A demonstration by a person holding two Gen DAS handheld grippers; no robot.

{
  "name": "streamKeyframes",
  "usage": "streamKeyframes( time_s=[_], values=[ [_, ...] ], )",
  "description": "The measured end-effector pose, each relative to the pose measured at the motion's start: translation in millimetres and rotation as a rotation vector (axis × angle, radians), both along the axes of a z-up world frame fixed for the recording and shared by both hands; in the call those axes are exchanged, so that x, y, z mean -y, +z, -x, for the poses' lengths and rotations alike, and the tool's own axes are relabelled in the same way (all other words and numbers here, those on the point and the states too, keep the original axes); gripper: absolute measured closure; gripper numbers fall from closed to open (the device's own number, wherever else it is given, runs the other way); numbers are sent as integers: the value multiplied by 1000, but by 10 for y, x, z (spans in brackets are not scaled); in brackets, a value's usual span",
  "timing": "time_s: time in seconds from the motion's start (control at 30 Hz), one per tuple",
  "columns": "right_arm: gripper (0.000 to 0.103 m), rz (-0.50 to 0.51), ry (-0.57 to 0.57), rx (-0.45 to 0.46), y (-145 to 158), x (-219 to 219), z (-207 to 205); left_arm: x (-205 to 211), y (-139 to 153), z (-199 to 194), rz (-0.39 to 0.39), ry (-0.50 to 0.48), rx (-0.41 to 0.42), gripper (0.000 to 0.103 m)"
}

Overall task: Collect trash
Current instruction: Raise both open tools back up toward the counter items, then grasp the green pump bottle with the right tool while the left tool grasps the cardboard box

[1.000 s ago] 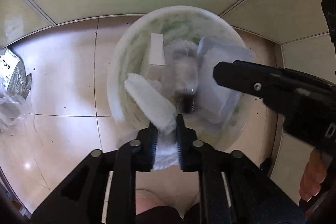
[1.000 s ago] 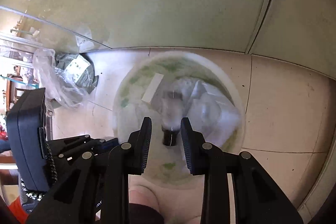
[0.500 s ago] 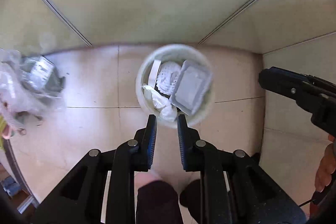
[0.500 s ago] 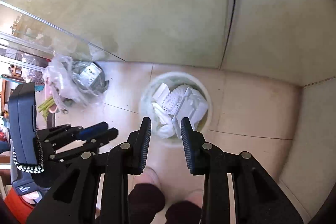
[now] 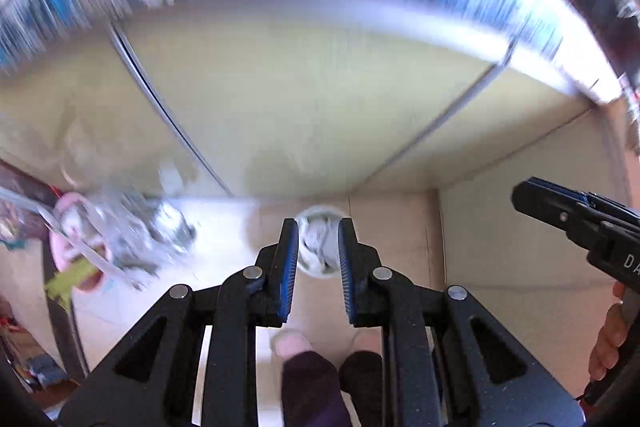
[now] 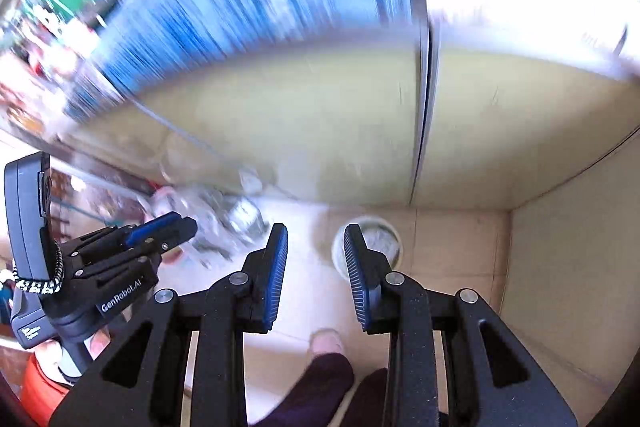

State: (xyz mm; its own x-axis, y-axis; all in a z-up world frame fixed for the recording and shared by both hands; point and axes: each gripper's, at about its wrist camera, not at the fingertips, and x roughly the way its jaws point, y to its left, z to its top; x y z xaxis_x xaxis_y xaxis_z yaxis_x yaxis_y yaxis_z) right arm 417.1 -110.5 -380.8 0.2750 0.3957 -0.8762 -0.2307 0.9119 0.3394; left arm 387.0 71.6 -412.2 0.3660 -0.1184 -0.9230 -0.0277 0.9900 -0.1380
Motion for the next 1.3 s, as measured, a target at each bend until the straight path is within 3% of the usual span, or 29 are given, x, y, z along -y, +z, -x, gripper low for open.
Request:
streamKeyframes(
  time_s=[0.13, 0.27, 0.33, 0.4, 0.57, 0.63, 0.7, 0.77, 1.0, 1.1, 1.3],
  values=[
    [76, -21, -54, 94, 685, 31, 26, -110, 787, -35, -43, -16, 93, 83],
    [76, -30, -104, 177, 1215, 21, 34, -229, 1385, -34, -55, -22, 174, 81],
    [76, -30, -118, 225, 1463, 2, 30, -298, 1617, -33, -58, -23, 215, 79],
    [76, -25, -130, 273, 1721, -69, 50, -387, 1846, -62, -59, -22, 251, 69],
    [67, -22, -143, 362, 2159, -123, -77, -495, 2312, -235, -57, -3, 317, 66],
    [66, -17, -141, 378, 2238, -120, -177, -531, 2446, -287, -48, 15, 339, 60],
    [66, -20, -134, 380, 2293, -92, -315, -545, 2532, -393, -51, 42, 358, 44],
    [65, -25, -122, 386, 2346, -63, -443, -546, 2597, -543, -61, 69, 376, 39],
    [62, -43, -33, 395, 2474, 9, -1016, -499, 2808, -1127, -44, 144, 378, 36],
    [56, -39, 26, 391, 2519, 18, -1266, -451, 2869, -1374, -53, 174, 375, 36],
    [53, 2, 106, 389, 2419, -92, -1775, -431, 2814, -1820, -71, 226, 374, 34]
  ],
)
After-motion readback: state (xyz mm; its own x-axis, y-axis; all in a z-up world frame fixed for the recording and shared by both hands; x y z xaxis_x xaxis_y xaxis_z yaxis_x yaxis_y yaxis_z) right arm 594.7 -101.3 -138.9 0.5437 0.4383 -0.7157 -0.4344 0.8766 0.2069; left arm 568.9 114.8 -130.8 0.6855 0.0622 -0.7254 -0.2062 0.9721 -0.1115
